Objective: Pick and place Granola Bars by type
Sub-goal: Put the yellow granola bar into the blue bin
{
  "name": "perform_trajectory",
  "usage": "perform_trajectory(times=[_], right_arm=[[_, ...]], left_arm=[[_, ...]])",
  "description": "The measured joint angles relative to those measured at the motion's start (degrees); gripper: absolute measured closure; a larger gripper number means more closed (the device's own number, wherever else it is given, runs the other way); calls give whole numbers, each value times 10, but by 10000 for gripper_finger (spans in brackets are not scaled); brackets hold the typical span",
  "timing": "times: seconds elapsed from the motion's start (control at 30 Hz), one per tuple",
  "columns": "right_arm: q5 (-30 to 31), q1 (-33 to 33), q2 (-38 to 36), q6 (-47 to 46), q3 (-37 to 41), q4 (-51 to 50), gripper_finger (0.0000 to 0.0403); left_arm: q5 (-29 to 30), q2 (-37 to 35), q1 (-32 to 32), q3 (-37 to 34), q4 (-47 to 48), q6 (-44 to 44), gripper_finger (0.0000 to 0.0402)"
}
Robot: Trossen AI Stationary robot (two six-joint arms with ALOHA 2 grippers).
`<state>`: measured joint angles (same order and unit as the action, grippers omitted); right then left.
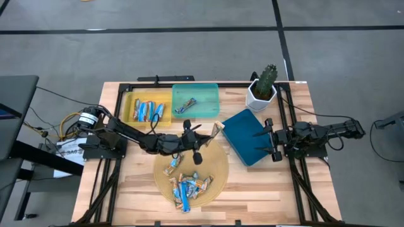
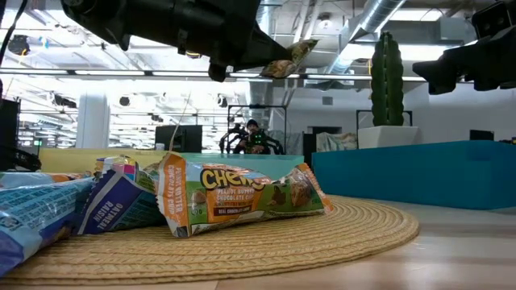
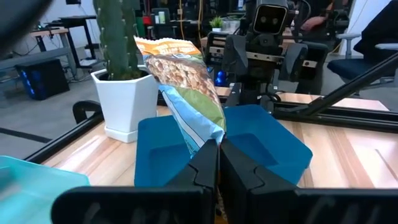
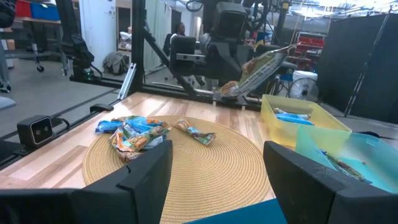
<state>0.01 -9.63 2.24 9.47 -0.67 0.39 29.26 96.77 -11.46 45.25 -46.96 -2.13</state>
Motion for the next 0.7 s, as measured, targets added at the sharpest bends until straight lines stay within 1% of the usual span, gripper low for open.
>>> perform_trajectory(times=[0.13,0.23,0.4,0.5,0.53,0.7], right_arm=[[0,0,0,0,0,0,159],[0,0,0,0,0,0,159],[0,0,0,0,0,0,159],[0,0,0,0,0,0,159],[0,0,0,0,0,0,159],[0,0,0,0,0,0,159]], left_arm=[[0,0,15,0,1,0,400],[-5,0,31,22,42,1,400],[-23,0,60,100,159,34,400],[-29,23,75,152,212,57,400],[-35,32,80,164,224,64,400],[-74,97,101,240,225,89,400]])
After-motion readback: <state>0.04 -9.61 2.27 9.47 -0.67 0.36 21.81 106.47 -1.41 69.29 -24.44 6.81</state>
